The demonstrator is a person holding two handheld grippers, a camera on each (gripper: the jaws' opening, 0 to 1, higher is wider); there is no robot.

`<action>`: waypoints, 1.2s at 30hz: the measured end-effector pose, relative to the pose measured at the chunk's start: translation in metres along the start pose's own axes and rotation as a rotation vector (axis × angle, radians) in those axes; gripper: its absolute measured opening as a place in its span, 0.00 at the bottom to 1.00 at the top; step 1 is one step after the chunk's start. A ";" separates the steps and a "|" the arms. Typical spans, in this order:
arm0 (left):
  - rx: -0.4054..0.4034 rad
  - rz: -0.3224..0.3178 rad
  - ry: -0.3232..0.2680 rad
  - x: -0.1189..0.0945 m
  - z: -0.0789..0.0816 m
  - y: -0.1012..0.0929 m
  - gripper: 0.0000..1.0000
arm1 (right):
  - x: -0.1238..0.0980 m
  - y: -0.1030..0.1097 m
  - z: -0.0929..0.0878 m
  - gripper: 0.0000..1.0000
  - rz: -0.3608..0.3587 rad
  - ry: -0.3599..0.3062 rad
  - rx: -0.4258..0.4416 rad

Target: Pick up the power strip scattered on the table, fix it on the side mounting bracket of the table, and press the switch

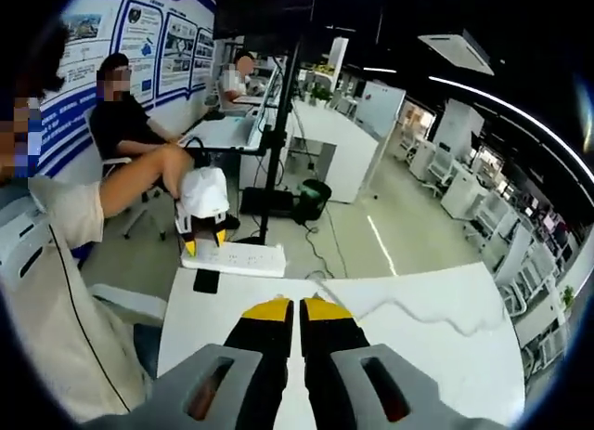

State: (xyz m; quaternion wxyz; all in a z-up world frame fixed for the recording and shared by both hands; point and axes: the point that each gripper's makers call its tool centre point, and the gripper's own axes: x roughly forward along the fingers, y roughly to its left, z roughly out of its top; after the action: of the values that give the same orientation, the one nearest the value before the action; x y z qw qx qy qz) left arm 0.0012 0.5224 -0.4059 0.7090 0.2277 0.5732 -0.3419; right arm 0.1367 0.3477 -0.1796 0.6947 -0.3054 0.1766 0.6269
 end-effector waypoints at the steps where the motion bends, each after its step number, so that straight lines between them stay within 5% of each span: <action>1: 0.000 0.000 -0.001 0.000 0.000 0.000 0.42 | 0.006 0.000 0.002 0.00 0.008 0.003 -0.001; 19: 0.005 -0.001 0.004 0.000 -0.001 -0.006 0.42 | 0.081 0.005 0.023 0.00 0.119 0.031 0.000; 36: 0.004 -0.004 -0.020 0.000 -0.001 -0.006 0.42 | 0.136 0.008 0.018 0.00 0.168 0.123 0.014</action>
State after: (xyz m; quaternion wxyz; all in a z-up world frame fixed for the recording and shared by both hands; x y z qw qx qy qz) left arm -0.0036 0.5190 -0.4061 0.7134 0.2246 0.5659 -0.3469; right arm 0.1471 0.4633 -0.2528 0.6298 -0.3225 0.2481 0.6617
